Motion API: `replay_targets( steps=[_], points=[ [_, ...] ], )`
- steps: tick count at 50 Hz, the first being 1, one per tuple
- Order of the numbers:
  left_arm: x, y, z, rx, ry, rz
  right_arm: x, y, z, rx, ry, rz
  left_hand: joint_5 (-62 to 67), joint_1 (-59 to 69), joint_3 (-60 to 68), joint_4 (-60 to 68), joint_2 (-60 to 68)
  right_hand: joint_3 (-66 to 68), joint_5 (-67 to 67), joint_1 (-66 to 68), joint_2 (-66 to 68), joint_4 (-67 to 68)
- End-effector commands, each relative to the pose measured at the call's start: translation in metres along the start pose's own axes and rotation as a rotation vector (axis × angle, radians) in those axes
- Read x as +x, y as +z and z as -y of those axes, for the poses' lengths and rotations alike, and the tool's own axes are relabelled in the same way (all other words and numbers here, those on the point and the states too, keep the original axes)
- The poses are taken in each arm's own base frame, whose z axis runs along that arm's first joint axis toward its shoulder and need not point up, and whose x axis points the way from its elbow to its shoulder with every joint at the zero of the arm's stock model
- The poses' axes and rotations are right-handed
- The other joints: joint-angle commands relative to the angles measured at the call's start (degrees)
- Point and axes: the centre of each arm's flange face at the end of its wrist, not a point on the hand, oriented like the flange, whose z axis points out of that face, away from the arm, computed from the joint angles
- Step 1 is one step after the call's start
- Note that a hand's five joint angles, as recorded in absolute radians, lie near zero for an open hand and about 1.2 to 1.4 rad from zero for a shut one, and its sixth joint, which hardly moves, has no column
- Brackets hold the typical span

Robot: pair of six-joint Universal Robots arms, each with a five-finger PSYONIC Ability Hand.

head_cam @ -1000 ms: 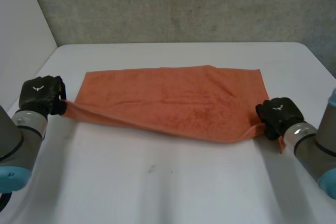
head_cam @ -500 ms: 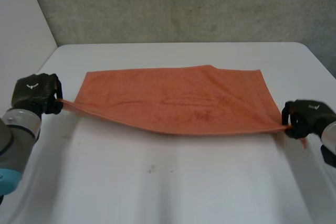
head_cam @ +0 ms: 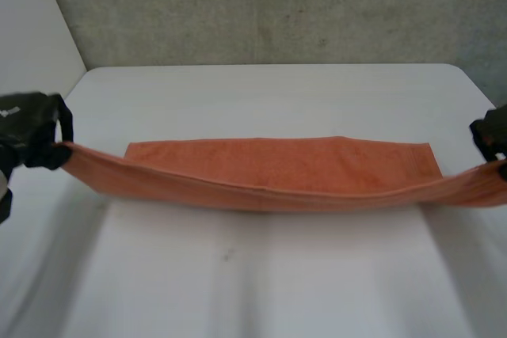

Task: Fold the laundry

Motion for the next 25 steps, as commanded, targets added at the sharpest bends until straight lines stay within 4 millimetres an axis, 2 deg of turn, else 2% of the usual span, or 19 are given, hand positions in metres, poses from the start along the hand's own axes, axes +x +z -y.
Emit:
replay_targets(
  steps=[1, 7, 8, 10, 13, 14, 17, 18, 19, 24, 25],
  points=[
    [0.003, 0.044, -0.044, -0.108, 0.002, -0.02, -0.012, 0.059, -0.033, -0.051, 0.032, 0.062, 14.89, 14.25, 11.54, 11.5, 11.11, 11.91, 12.99, 24.13, 12.32, 11.59],
    [0.006, 0.082, -0.056, -0.079, 0.02, 0.002, -0.023, 0.103, -0.045, -0.029, 0.006, 0.045, 14.89, 14.25, 11.54, 11.5, 11.11, 11.91, 12.99, 24.13, 12.32, 11.59],
    [0.007, 0.088, -0.057, -0.074, 0.026, 0.005, -0.027, 0.118, -0.045, -0.025, 0.006, 0.035, 14.89, 14.25, 11.54, 11.5, 11.11, 11.91, 12.99, 24.13, 12.32, 11.59],
    [0.014, 0.103, -0.063, -0.076, 0.044, 0.013, -0.029, 0.124, -0.044, -0.021, 0.006, 0.028, 14.89, 14.25, 11.54, 11.5, 11.11, 11.91, 12.99, 24.13, 12.32, 11.59],
    [0.024, 0.124, -0.068, -0.078, 0.068, 0.026, -0.038, 0.151, -0.041, -0.018, -0.001, -0.003, 14.89, 14.25, 11.54, 11.5, 11.11, 11.91, 12.99, 24.13, 12.32, 11.59],
    [0.026, 0.13, -0.071, -0.081, 0.075, 0.031, -0.038, 0.151, -0.041, -0.018, -0.001, -0.003, 14.89, 14.25, 11.54, 11.5, 11.11, 11.91, 12.99, 24.13, 12.32, 11.59],
    [0.03, 0.148, -0.078, -0.081, 0.095, 0.046, -0.042, 0.187, -0.037, 0.019, -0.024, -0.056, 14.89, 14.25, 11.54, 11.5, 11.11, 11.91, 12.99, 24.13, 12.32, 11.59],
    [0.031, 0.152, -0.078, -0.075, 0.102, 0.045, -0.042, 0.187, -0.037, 0.019, -0.024, -0.056, 14.89, 14.25, 11.54, 11.5, 11.11, 11.91, 12.99, 24.13, 12.32, 11.59],
    [0.031, 0.156, -0.079, -0.074, 0.107, 0.044, -0.043, 0.202, -0.035, 0.056, -0.033, -0.076, 14.89, 14.25, 11.54, 11.5, 11.11, 11.91, 12.99, 24.13, 12.32, 11.59],
    [0.039, 0.176, -0.08, -0.026, 0.139, 0.04, -0.045, 0.228, -0.028, 0.121, -0.052, -0.118, 14.89, 14.25, 11.54, 11.5, 11.11, 11.91, 12.99, 24.13, 12.32, 11.59],
    [0.04, 0.179, -0.08, -0.015, 0.145, 0.039, -0.045, 0.228, -0.028, 0.122, -0.052, -0.118, 14.89, 14.25, 11.54, 11.5, 11.11, 11.91, 12.99, 24.13, 12.32, 11.59]
  ],
)
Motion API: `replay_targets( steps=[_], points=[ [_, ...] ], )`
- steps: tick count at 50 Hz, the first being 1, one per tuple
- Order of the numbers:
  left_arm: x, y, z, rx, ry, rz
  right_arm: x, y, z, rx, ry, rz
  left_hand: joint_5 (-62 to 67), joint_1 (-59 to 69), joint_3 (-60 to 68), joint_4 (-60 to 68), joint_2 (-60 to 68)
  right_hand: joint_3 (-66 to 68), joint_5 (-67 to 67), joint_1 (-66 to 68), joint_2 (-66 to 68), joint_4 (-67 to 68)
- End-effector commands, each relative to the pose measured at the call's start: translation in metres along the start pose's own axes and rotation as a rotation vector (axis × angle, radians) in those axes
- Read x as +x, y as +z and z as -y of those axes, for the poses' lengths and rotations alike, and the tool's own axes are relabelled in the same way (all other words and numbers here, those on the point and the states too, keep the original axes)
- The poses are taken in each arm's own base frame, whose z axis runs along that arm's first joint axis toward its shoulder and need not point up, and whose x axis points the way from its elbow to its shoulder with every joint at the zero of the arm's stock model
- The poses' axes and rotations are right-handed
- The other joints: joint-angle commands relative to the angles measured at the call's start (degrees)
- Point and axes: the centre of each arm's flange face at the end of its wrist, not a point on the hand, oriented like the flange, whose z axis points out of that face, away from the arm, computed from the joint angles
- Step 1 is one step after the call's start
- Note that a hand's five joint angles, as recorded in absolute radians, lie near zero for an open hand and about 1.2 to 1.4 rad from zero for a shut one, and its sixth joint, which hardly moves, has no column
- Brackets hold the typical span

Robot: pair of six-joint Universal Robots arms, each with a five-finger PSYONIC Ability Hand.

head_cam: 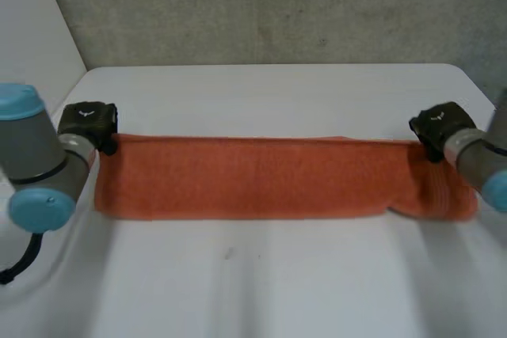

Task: Fold the laundry

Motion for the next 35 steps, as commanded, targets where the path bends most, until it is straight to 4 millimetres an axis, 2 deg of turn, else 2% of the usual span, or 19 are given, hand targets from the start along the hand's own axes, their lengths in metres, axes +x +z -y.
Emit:
replay_targets(
  steps=[1, 4, 5, 6, 7, 8, 14, 15, 16, 18, 19, 22, 23, 26, 27, 28, 31, 32, 35],
  points=[
    [0.011, 0.03, 0.002, 0.071, 0.047, 0.005, -0.005, 0.041, 0.008, 0.097, -0.026, -0.069, 14.9, 14.25, 11.54, 11.5, 11.11, 11.91, 12.99, 24.13, 12.32, 11.59],
    [0.016, 0.038, 0.001, 0.123, 0.062, 0.004, -0.008, 0.052, 0.006, 0.112, -0.029, -0.089, 14.9, 14.25, 11.54, 11.5, 11.11, 11.91, 12.99, 24.13, 12.32, 11.59],
    [0.018, 0.038, 0.002, 0.132, 0.064, 0.001, -0.008, 0.052, 0.006, 0.112, -0.029, -0.089, 6.93, 6.28, 3.57, 3.53, 3.14, 11.91, 12.99, 24.13, 12.32, 11.59],
    [0.021, 0.038, 0.002, 0.14, 0.066, -0.004, -0.008, 0.055, 0.005, 0.109, -0.03, -0.099, -12.8, -13.45, -16.16, -16.2, -16.59, -21.51, -20.42, -9.28, -21.1, -21.82],
    [0.027, 0.036, 0.003, 0.152, 0.073, -0.021, -0.01, 0.056, 0.007, 0.107, -0.03, -0.106, -50.14, -50.78, -53.49, -53.53, -53.93, -52.15, -51.07, -39.92, -51.74, -52.47],
    [0.03, 0.035, 0.004, 0.158, 0.075, -0.029, -0.01, 0.055, 0.007, 0.1, -0.026, -0.116, -55.1, -55.75, -58.46, -58.5, -58.89, -58.09, -57.01, -45.87, -57.68, -58.41],
    [0.043, 0.025, 0.007, 0.17, 0.081, -0.065, -0.008, 0.053, 0.008, 0.087, 0.024, -0.134, -55.1, -55.75, -58.46, -58.5, -58.89, -58.09, -57.01, -45.87, -57.68, -58.41],
    [0.041, 0.017, 0.016, 0.184, 0.076, -0.062, -0.005, 0.048, 0.011, 0.094, 0.055, -0.137, -55.1, -55.75, -58.46, -58.5, -58.89, -58.09, -57.01, -45.87, -57.68, -58.41],
    [0.041, 0.017, 0.016, 0.184, 0.076, -0.062, -0.005, 0.048, 0.011, 0.094, 0.055, -0.137, -55.1, -55.75, -58.46, -58.5, -58.89, -58.09, -57.01, -45.87, -57.68, -58.41],
    [0.038, 0.008, 0.025, 0.194, 0.07, -0.055, 0.021, 0.024, 0.036, 0.155, 0.133, -0.176, -55.1, -55.75, -58.46, -58.5, -58.89, -58.09, -57.01, -45.87, -57.68, -58.41],
    [0.036, 0.001, 0.028, 0.194, 0.07, -0.053, 0.021, 0.024, 0.036, 0.155, 0.133, -0.176, -55.1, -55.75, -58.46, -58.5, -58.89, -58.09, -57.01, -45.87, -57.68, -58.41],
    [0.033, -0.017, 0.036, 0.2, 0.069, -0.058, 0.034, -0.007, 0.059, 0.235, 0.201, -0.17, -55.1, -55.75, -58.46, -58.5, -58.89, -58.09, -57.01, -45.87, -57.68, -58.41],
    [0.031, -0.022, 0.038, 0.203, 0.067, -0.057, 0.034, -0.007, 0.059, 0.235, 0.201, -0.17, -55.1, -55.75, -58.46, -58.5, -58.89, -58.09, -57.01, -45.87, -57.68, -58.41],
    [0.027, -0.04, 0.044, 0.21, 0.063, -0.055, 0.039, -0.024, 0.068, 0.259, 0.225, -0.162, -55.1, -55.75, -58.46, -58.5, -58.89, -58.09, -57.01, -45.87, -57.68, -58.41],
    [0.026, -0.044, 0.046, 0.214, 0.06, -0.054, 0.046, -0.036, 0.071, 0.268, 0.234, -0.174, -55.1, -55.75, -58.46, -58.5, -58.89, -58.09, -57.01, -45.87, -57.68, -58.41],
    [0.026, -0.047, 0.046, 0.213, 0.055, -0.056, 0.053, -0.048, 0.07, 0.261, 0.245, -0.184, -55.1, -55.75, -58.46, -58.5, -58.89, -58.09, -57.01, -45.87, -57.68, -58.41],
    [0.024, -0.057, 0.045, 0.207, 0.038, -0.061, 0.056, -0.058, 0.064, 0.243, 0.255, -0.187, -55.1, -55.75, -58.46, -58.5, -58.89, -58.09, -57.01, -45.87, -57.68, -58.41],
    [0.023, -0.062, 0.044, 0.202, 0.018, -0.063, 0.057, -0.074, 0.052, 0.211, 0.268, -0.185, -55.1, -55.75, -58.46, -58.5, -58.89, -58.09, -57.01, -45.87, -57.68, -58.41],
    [0.023, -0.071, 0.04, 0.187, -0.034, -0.074, 0.055, -0.08, 0.045, 0.19, 0.273, -0.172, -55.1, -55.75, -58.46, -58.5, -58.89, -58.09, -57.01, -45.87, -57.68, -58.41]
  ],
)
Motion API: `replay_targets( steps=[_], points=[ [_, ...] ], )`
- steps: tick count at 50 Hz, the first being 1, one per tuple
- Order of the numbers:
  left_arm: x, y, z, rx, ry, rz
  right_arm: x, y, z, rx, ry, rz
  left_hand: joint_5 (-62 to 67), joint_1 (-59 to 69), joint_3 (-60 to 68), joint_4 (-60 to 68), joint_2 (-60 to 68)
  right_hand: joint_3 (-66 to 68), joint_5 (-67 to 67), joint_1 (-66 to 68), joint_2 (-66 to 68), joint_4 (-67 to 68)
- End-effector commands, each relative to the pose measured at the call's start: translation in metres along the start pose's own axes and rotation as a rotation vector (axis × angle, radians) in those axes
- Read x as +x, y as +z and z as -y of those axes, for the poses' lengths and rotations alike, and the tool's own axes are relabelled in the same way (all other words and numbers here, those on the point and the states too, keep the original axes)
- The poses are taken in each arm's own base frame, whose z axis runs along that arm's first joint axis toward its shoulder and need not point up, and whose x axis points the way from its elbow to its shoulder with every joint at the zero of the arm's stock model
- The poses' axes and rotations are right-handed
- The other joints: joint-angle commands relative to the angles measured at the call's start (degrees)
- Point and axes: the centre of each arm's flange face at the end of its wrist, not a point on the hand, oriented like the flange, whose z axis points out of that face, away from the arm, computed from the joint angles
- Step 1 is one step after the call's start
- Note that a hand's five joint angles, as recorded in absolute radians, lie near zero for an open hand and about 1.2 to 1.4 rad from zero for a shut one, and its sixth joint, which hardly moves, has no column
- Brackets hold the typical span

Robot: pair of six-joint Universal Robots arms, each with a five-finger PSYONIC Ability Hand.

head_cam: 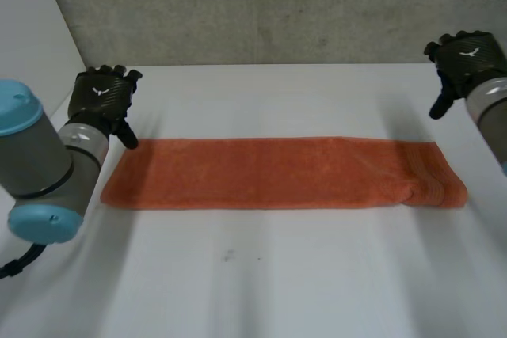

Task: Fold the laundry

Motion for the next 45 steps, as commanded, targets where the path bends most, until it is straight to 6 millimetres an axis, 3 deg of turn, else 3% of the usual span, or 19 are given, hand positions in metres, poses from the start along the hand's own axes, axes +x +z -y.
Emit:
replay_targets(
  steps=[1, 10, 12, 13, 15, 18, 25, 26, 28, 34, 41, 43, 45],
  points=[
    [-0.001, -0.025, -0.001, -0.023, -0.099, -0.008, 0.015, -0.044, -0.017, -0.089, 0.027, 0.004, -2.87, -1.09, -2.5, -1.76, -1.67, -2.23, -3.82, -2.03, -2.81, -3.51],
    [0.004, -0.036, -0.017, -0.08, -0.186, -0.022, 0.007, -0.064, -0.064, -0.231, 0.073, 0.072, -2.87, -1.09, -2.5, -1.76, -1.67, -2.23, -3.82, -2.03, -2.81, -3.51],
    [0.005, -0.037, -0.019, -0.087, -0.186, -0.024, 0.004, -0.066, -0.075, -0.257, 0.09, 0.102, -2.87, -1.09, -2.5, -1.76, -1.67, 2.72, 1.13, 2.91, 2.14, 1.44],
    [0.006, -0.037, -0.02, -0.092, -0.186, -0.025, 0.004, -0.066, -0.075, -0.257, 0.09, 0.102, -2.87, -1.09, -2.5, -1.76, -1.67, 2.73, 1.14, 2.93, 2.15, 1.45],
    [0.006, -0.038, -0.022, -0.098, -0.186, -0.026, -0.005, -0.064, -0.099, -0.314, 0.116, 0.142, -2.87, -1.09, -2.5, -1.76, -1.67, 4.74, 3.15, 4.94, 4.16, 3.46],
    [0.007, -0.039, -0.024, -0.101, -0.187, -0.027, -0.012, -0.058, -0.119, -0.35, 0.127, 0.174, -2.87, -1.09, -2.5, -1.76, -1.67, 9.77, 8.18, 9.96, 9.19, 8.49],
    [0.007, -0.039, -0.026, -0.087, -0.186, -0.024, -0.014, -0.045, -0.135, -0.341, 0.12, 0.165, -2.87, -1.09, -2.5, -1.76, -1.67, 21.07, 19.47, 21.26, 20.49, 19.79],
    [0.007, -0.039, -0.026, -0.087, -0.186, -0.024, -0.012, -0.042, -0.139, -0.334, 0.119, 0.155, -2.87, -1.09, -2.5, -1.76, -1.67, 30.23, 28.63, 30.42, 29.65, 28.95],
    [0.008, -0.04, -0.027, -0.089, -0.186, -0.024, -0.007, -0.036, -0.145, -0.332, 0.116, 0.132, -2.87, -1.09, -2.5, -1.76, -1.67, 64.49, 62.89, 64.68, 63.91, 63.21],
    [0.008, -0.041, -0.027, -0.09, -0.186, -0.025, 0.015, -0.023, -0.15, -0.342, 0.074, 0.039, -2.87, -1.09, -2.5, -1.76, -1.67, 67.77, 66.18, 67.97, 67.19, 66.49],
    [0.008, -0.042, -0.027, -0.092, -0.186, -0.025, 0.08, -0.01, -0.15, -0.412, -0.195, -0.23, -2.87, -1.09, -2.5, -1.76, -1.67, 67.77, 66.18, 67.97, 67.19, 66.49],
    [0.008, -0.042, -0.027, -0.092, -0.186, -0.025, 0.086, -0.008, -0.147, -0.407, -0.245, -0.241, -2.87, -1.09, -2.5, -1.76, -1.67, 67.77, 66.18, 67.97, 67.19, 66.49],
    [0.008, -0.043, -0.027, -0.092, -0.186, -0.025, 0.087, -0.003, -0.128, -0.358, -0.289, -0.251, -2.87, -1.09, -2.5, -1.76, -1.67, 67.77, 66.18, 67.97, 67.19, 66.49]
  ],
)
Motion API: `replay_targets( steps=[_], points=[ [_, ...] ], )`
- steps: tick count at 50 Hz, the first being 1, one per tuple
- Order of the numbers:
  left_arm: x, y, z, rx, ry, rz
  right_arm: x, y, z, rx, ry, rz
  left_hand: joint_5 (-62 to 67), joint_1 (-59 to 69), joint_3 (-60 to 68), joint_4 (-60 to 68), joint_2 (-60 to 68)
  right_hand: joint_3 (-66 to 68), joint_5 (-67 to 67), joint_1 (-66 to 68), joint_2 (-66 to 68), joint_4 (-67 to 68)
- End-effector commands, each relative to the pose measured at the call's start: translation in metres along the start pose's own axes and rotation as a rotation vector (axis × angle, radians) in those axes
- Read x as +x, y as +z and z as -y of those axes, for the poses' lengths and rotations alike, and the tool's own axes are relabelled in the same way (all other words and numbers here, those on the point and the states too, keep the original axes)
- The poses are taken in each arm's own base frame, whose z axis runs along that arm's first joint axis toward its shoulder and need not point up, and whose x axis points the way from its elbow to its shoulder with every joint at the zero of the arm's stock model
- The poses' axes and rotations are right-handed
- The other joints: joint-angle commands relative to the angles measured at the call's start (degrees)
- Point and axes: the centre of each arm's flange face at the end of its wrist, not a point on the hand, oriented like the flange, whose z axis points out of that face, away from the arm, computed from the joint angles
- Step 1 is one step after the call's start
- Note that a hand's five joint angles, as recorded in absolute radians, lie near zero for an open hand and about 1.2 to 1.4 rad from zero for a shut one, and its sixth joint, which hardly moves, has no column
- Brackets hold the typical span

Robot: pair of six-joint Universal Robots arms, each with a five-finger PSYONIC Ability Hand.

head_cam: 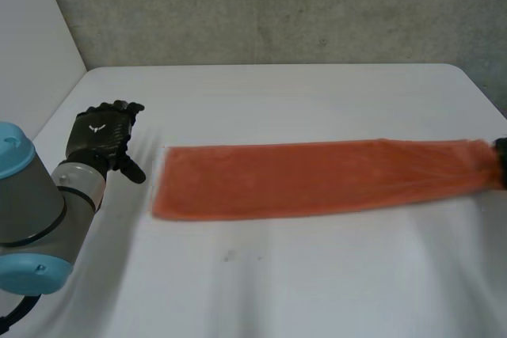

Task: Fold the laundry

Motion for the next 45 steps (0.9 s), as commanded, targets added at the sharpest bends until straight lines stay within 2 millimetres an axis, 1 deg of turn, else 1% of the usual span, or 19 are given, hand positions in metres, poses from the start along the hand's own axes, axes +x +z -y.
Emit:
replay_targets(
  steps=[1, 3, 6, 7, 9, 10, 12, 13, 14, 16, 20, 22, 25, 26, 29, 30, 40, 42, 45],
  points=[
    [0.001, -0.002, 0.0, -0.001, -0.001, -0.002, 0.032, 0.005, 0.023, 0.028, -0.155, -0.137, -2.87, -1.09, -2.49, -1.76, -1.67, 12.94, 15.04, 24.53, 12.51, 11.75],
    [0.001, -0.002, 0.0, -0.003, 0.0, -0.002, 0.025, 0.0, 0.042, 0.086, -0.154, -0.129, -2.87, -1.09, -2.49, -1.76, -1.67, 12.94, 15.04, 24.53, 12.51, 11.75],
    [0.001, -0.002, 0.0, 0.0, 0.0, -0.002, -0.011, -0.031, 0.107, 0.295, -0.119, -0.059, -2.87, -1.09, -2.49, -1.76, -1.67, 12.94, 15.04, 24.53, 12.51, 11.75],
    [0.001, -0.002, 0.0, -0.001, 0.0, -0.002, -0.011, -0.031, 0.107, 0.295, -0.118, -0.058, -2.87, -1.09, -2.49, -1.76, -1.67, 12.94, 15.04, 24.53, 12.51, 11.75],
    [0.001, -0.002, 0.0, -0.001, 0.0, -0.002, -0.047, -0.056, 0.142, 0.42, -0.126, 0.024, -2.87, -1.09, -2.49, -1.76, -1.67, 12.94, 15.04, 24.53, 12.51, 11.75],
    [0.0, -0.002, 0.0, -0.002, 0.0, 0.0, -0.047, -0.056, 0.142, 0.421, -0.126, 0.024, -2.87, -1.09, -2.49, -1.76, -1.67, 12.94, 15.04, 24.53, 12.51, 11.75],
    [0.0, -0.002, 0.0, -0.002, 0.0, 0.0, -0.093, -0.094, 0.176, 0.571, -0.143, 0.16, -2.87, -1.09, -2.49, -1.76, -1.67, 12.94, 15.04, 24.53, 12.51, 11.75],
    [0.0, -0.002, 0.0, -0.002, 0.0, 0.001, -0.094, -0.094, 0.176, 0.571, -0.143, 0.161, -2.87, -1.09, -2.49, -1.76, -1.67, 12.94, 15.04, 24.53, 12.51, 11.75],
    [0.0, -0.002, 0.0, -0.002, 0.0, 0.001, -0.12, -0.116, 0.187, 0.641, -0.158, 0.249, -2.87, -1.09, -2.49, -1.76, -1.67, 12.94, 15.04, 24.53, 12.51, 11.75],
    [0.0, -0.002, 0.0, -0.002, 0.0, 0.001, -0.178, -0.155, 0.189, 0.749, -0.197, 0.469, -2.87, -1.09, -2.49, -1.76, -1.67, 12.94, 15.04, 24.53, 12.51, 11.75],
    [0.0, -0.002, 0.0, -0.002, 0.0, 0.001, -0.219, -0.182, 0.182, 0.814, -0.234, 0.64, -2.87, -1.09, -2.49, -1.76, -1.67, 12.94, 15.04, 24.53, 12.51, 11.75],
    [0.0, -0.002, 0.0, -0.002, 0.0, 0.001, -0.26, -0.205, 0.165, 0.852, -0.267, 0.821, -2.87, -1.09, -2.49, -1.76, -1.67, 12.94, 15.04, 24.53, 12.51, 11.75],
    [-0.001, -0.002, 0.0, -0.001, 0.0, 0.003, -0.274, -0.211, 0.156, 0.857, -0.283, 0.878, -2.87, -1.09, -2.49, -1.76, -1.67, 12.67, 14.76, 24.25, 12.24, 11.47],
    [-0.001, -0.002, 0.0, -0.001, 0.0, 0.003, -0.289, -0.213, 0.146, 0.845, -0.298, 0.916, -2.87, -1.09, -2.49, -1.76, -1.67, -27.13, -25.04, -15.55, -27.56, -28.33],
    [-0.001, -0.002, 0.0, 0.0, 0.0, 0.001, -0.29, -0.211, 0.144, 0.834, -0.299, 0.91, -2.87, -1.09, -2.49, -1.76, -1.67, -37.46, -35.36, -25.88, -37.89, -38.65],
    [-0.001, -0.002, 0.0, 0.0, 0.0, 0.001, -0.289, -0.204, 0.144, 0.812, -0.295, 0.872, -2.87, -1.09, -2.49, -1.76, -1.67, -56.28, -54.18, -44.7, -56.71, -57.47],
    [0.001, -0.003, -0.001, -0.006, 0.0, -0.003, -0.232, -0.165, 0.152, 0.553, -0.143, 0.537, -2.87, -1.09, -2.49, -1.76, -1.67, -57.06, -54.96, -45.47, -57.49, -58.25],
    [0.002, -0.005, -0.003, -0.01, 0.001, -0.006, -0.2, -0.151, 0.136, 0.409, -0.045, 0.536, -2.87, -1.09, -2.49, -1.76, -1.67, -57.06, -54.96, -45.47, -57.49, -58.25],
    [0.003, -0.005, -0.003, -0.01, 0.001, -0.009, -0.188, -0.143, 0.112, 0.28, 0.038, 0.575, -2.87, -1.09, -2.49, -1.76, -1.67, -57.06, -54.96, -45.47, -57.49, -58.25]
  ],
)
